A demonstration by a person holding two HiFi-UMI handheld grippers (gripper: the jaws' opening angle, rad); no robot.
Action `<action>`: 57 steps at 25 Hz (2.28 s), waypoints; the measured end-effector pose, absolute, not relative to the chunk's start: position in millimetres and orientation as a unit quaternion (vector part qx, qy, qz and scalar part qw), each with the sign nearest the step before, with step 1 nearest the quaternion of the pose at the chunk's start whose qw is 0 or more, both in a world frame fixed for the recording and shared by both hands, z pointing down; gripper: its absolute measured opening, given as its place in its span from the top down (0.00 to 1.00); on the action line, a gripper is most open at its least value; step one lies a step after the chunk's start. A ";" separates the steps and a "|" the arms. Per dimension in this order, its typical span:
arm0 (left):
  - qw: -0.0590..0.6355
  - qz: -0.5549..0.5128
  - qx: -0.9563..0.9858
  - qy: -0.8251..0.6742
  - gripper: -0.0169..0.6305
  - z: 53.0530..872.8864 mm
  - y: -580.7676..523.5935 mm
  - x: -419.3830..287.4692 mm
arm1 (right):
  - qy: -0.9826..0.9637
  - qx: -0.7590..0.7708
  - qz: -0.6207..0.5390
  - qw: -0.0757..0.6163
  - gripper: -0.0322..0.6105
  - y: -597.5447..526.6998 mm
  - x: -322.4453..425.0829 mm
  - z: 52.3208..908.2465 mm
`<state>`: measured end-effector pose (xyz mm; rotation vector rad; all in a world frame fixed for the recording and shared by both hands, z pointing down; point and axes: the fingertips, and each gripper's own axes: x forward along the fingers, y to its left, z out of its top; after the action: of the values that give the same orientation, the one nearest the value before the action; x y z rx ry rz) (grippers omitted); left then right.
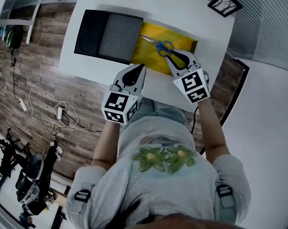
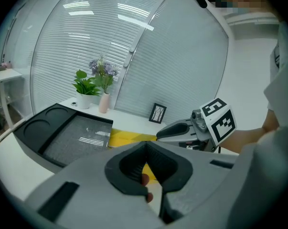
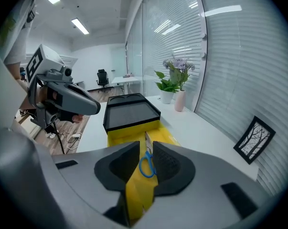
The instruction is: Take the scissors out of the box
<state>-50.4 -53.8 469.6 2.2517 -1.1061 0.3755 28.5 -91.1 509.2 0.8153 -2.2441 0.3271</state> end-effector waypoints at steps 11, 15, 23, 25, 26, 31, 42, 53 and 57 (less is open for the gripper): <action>0.308 0.148 0.845 -0.412 0.96 481.6 -58.3 -48.4 | -0.855 0.291 0.142 0.405 0.81 -97.4 25.3 544.4; 0.312 0.148 0.843 -0.412 0.96 482.5 -59.2 -49.7 | -0.850 0.292 0.142 0.414 0.79 -102.0 26.4 551.1; 0.317 0.146 0.842 -0.412 0.96 487.2 -61.3 -50.9 | -0.844 0.284 0.152 0.429 0.77 -105.6 25.3 568.3; 0.318 0.145 0.841 -0.413 0.96 486.7 -61.5 -51.9 | -0.842 0.281 0.155 0.434 0.77 -105.8 24.9 571.3; 0.318 0.145 0.841 -0.414 0.96 486.4 -61.5 -52.1 | -0.841 0.280 0.156 0.436 0.77 -106.0 24.9 572.4; 0.319 0.144 0.840 -0.414 0.96 487.5 -62.6 -54.0 | -0.837 0.275 0.158 0.447 0.77 -107.9 24.2 578.9; 0.317 0.148 0.844 -0.407 0.96 488.3 -62.6 -53.3 | -0.827 0.268 0.164 0.466 0.77 -111.2 23.8 593.7; 0.321 0.146 0.841 -0.410 0.96 489.0 -64.7 -57.0 | -0.819 0.261 0.169 0.482 0.77 -114.0 22.6 606.0; 0.322 0.146 0.840 -0.411 0.96 491.4 -64.5 -56.2 | -0.816 0.260 0.171 0.487 0.77 -113.4 24.1 611.4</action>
<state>-56.2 -64.5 491.4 2.2063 -1.0779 0.3834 24.1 -113.4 611.4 0.6329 -1.9843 0.4162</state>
